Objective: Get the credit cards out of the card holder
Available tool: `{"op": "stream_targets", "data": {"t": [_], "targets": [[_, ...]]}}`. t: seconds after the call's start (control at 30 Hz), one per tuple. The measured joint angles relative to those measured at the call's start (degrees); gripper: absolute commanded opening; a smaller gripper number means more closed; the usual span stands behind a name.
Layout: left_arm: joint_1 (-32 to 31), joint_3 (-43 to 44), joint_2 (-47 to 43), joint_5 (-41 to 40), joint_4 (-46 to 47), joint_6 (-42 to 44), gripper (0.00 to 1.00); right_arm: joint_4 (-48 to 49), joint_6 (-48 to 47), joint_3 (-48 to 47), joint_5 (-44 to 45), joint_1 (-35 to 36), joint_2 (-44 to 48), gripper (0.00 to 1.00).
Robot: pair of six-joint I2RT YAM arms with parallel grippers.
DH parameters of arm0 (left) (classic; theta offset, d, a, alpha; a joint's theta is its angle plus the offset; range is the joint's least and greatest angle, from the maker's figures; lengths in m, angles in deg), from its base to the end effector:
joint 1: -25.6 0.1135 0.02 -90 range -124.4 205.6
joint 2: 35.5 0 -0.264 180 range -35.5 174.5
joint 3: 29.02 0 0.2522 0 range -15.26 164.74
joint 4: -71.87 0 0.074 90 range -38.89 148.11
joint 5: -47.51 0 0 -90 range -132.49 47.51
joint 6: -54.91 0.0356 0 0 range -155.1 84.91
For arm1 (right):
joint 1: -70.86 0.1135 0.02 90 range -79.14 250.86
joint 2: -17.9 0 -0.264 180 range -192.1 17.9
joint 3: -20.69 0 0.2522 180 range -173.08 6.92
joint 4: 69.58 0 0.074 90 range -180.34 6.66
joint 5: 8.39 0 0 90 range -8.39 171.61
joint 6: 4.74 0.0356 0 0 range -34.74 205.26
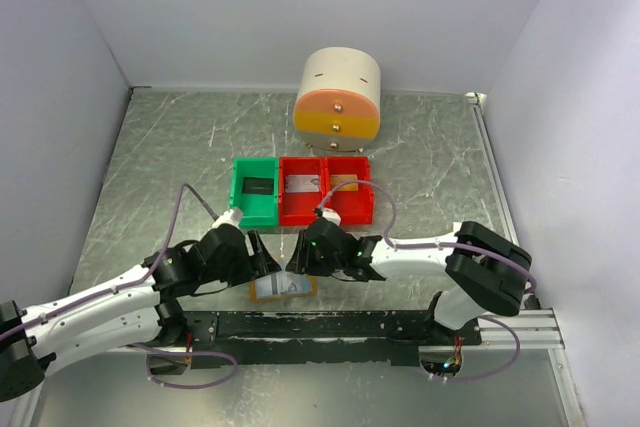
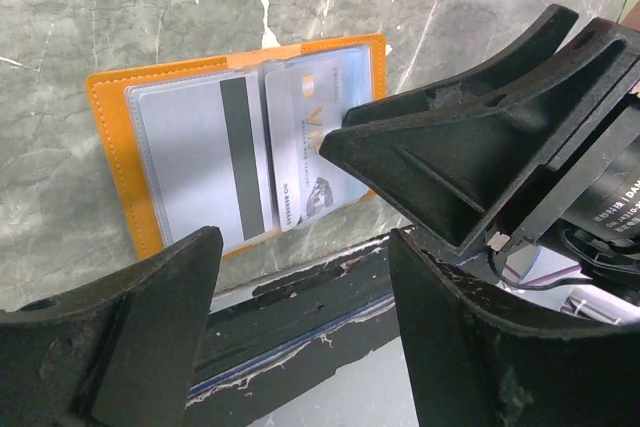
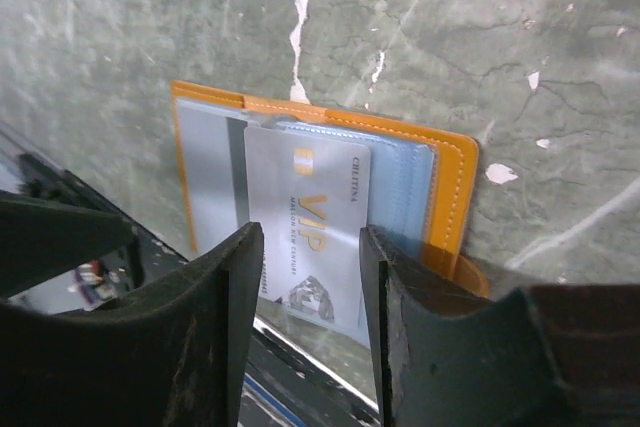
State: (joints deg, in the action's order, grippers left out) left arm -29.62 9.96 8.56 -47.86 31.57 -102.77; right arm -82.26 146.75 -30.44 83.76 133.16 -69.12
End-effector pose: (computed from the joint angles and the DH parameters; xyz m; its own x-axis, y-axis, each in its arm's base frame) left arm 0.0931 -0.1282 0.1969 -0.8760 -0.3533 -0.3284 -0.0793 0.7770 -0.6245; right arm 0.1328 0.2500 0.1471 -0.9337 0.1106 -0.3406 -0.1105 0.8155 0.5680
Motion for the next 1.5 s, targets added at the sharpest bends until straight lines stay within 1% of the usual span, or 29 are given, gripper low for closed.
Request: {"op": "stream_targets", "data": {"t": [0.13,0.3,0.43,0.53,0.67,0.87,1.23,1.5], "targets": [[0.00,-0.11,1.16,0.59,1.18,0.42,0.78,8.68,4.22,4.81,-0.33,-0.17,0.44,0.45],[0.00,-0.11,4.39,1.86,3.50,1.55,0.77,12.76,7.63,7.45,0.11,-0.28,1.14,0.45],[0.00,-0.35,7.91,4.48,7.87,2.19,0.78,12.83,8.52,8.02,0.52,-0.26,1.77,0.46],[0.70,-2.14,10.40,7.93,13.81,1.25,0.78,12.41,8.55,7.93,0.66,-0.26,1.81,0.46],[2.43,-5.51,12.92,12.55,19.76,-0.07,0.78,11.56,8.57,7.41,0.61,-0.35,1.75,0.46],[6.43,-9.09,14.14,18.62,26.53,-0.74,0.75,12.59,9.40,8.09,0.61,-0.37,1.88,0.46],[7.41,-11.96,15.15,21.68,31.67,-1.42,0.64,12.15,9.20,7.74,0.59,-0.37,1.75,0.46],[7.41,-12.31,15.17,21.51,31.26,-1.75,0.55,11.91,8.98,7.17,0.15,-0.37,1.25,0.46]]}}
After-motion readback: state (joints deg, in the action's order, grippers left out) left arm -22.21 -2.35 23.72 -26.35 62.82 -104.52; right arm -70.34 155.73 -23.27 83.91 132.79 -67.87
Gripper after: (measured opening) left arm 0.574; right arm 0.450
